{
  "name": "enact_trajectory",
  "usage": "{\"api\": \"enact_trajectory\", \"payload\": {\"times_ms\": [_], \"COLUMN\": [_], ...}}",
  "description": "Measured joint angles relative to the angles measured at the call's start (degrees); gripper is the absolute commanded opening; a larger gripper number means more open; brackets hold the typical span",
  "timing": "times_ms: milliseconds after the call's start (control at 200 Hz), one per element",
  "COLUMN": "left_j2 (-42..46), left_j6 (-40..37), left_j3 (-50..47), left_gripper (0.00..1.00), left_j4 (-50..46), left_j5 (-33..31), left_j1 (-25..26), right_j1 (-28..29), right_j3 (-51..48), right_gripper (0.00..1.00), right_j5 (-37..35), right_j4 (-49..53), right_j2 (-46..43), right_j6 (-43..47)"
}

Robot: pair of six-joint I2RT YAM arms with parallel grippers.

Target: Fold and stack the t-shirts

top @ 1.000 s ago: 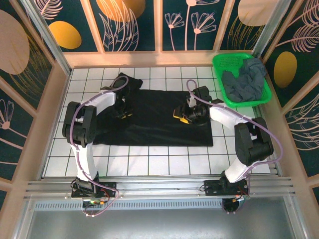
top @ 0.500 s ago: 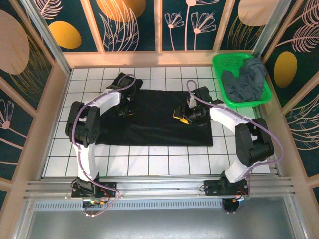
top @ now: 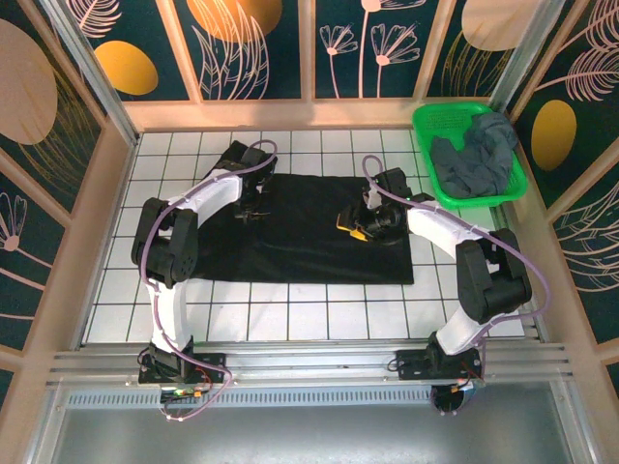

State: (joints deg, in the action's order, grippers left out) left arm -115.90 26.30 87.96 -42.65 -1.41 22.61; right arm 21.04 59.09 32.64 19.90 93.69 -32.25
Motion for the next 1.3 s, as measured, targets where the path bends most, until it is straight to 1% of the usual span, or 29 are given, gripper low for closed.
{"api": "enact_trajectory", "payload": {"times_ms": [30,55,110,180,250,280,335,415,470,525,656,791,906,1026,1151,1251,1296], "left_j2": [0.00,0.00,0.15,0.96,3.54,4.85,7.63,10.14,10.27,9.70,7.28,3.23,-0.52,-2.21,-2.78,-2.78,-2.78], "left_j6": [-0.24,-0.44,-0.66,-0.81,-0.35,0.11,1.44,2.40,3.21,3.48,3.78,3.50,2.56,1.77,1.55,1.57,1.60], "left_j3": [0.17,0.31,0.46,0.09,-2.01,-3.26,-6.05,-9.62,-11.10,-11.93,-12.24,-10.69,-7.61,-4.63,-4.15,-4.15,-4.17], "left_gripper": [0.51,0.54,0.55,0.49,0.40,0.35,0.27,0.20,0.16,0.14,0.12,0.12,0.11,0.11,0.11,0.12,0.17], "left_j4": [-0.02,0.00,0.04,0.28,1.25,1.77,2.93,4.57,5.44,5.99,7.10,7.82,8.02,8.66,9.07,9.35,9.46], "left_j5": [-0.39,-0.72,-2.40,-4.20,-4.48,-4.04,-2.89,-0.94,0.09,0.87,2.16,2.36,1.73,0.02,-1.25,-1.40,-1.60], "left_j1": [0.02,0.02,0.02,-0.15,-1.16,-2.03,-4.72,-9.33,-12.33,-14.19,-15.93,-17.22,-18.84,-20.04,-20.94,-21.11,-21.11], "right_j1": [0.00,0.00,0.00,0.00,0.00,0.02,0.20,1.01,1.95,3.04,4.83,4.94,4.94,4.94,4.90,4.79,4.61], "right_j3": [0.00,0.00,0.00,0.00,0.00,0.02,0.24,1.27,2.16,3.32,4.63,4.63,4.63,4.63,4.13,2.62,1.73], "right_gripper": [0.51,0.51,0.51,0.51,0.51,0.50,0.48,0.46,0.46,0.46,0.45,0.46,0.45,0.45,0.45,0.45,0.44], "right_j5": [0.00,0.00,0.00,0.00,0.13,0.35,0.81,1.92,2.67,3.30,3.67,3.65,3.43,3.23,2.64,1.60,1.01], "right_j4": [0.00,0.00,0.00,0.00,0.00,0.00,0.00,-0.02,-0.02,-0.02,-0.04,0.04,0.55,1.07,1.07,1.09,1.09], "right_j2": [0.00,0.00,0.00,0.00,0.02,0.09,0.26,0.87,1.38,2.03,3.02,3.02,3.02,3.02,3.02,2.99,2.95], "right_j6": [0.00,0.02,0.02,0.02,0.11,0.31,0.76,1.68,2.23,2.64,3.45,3.48,3.54,3.78,3.87,3.87,3.87]}}
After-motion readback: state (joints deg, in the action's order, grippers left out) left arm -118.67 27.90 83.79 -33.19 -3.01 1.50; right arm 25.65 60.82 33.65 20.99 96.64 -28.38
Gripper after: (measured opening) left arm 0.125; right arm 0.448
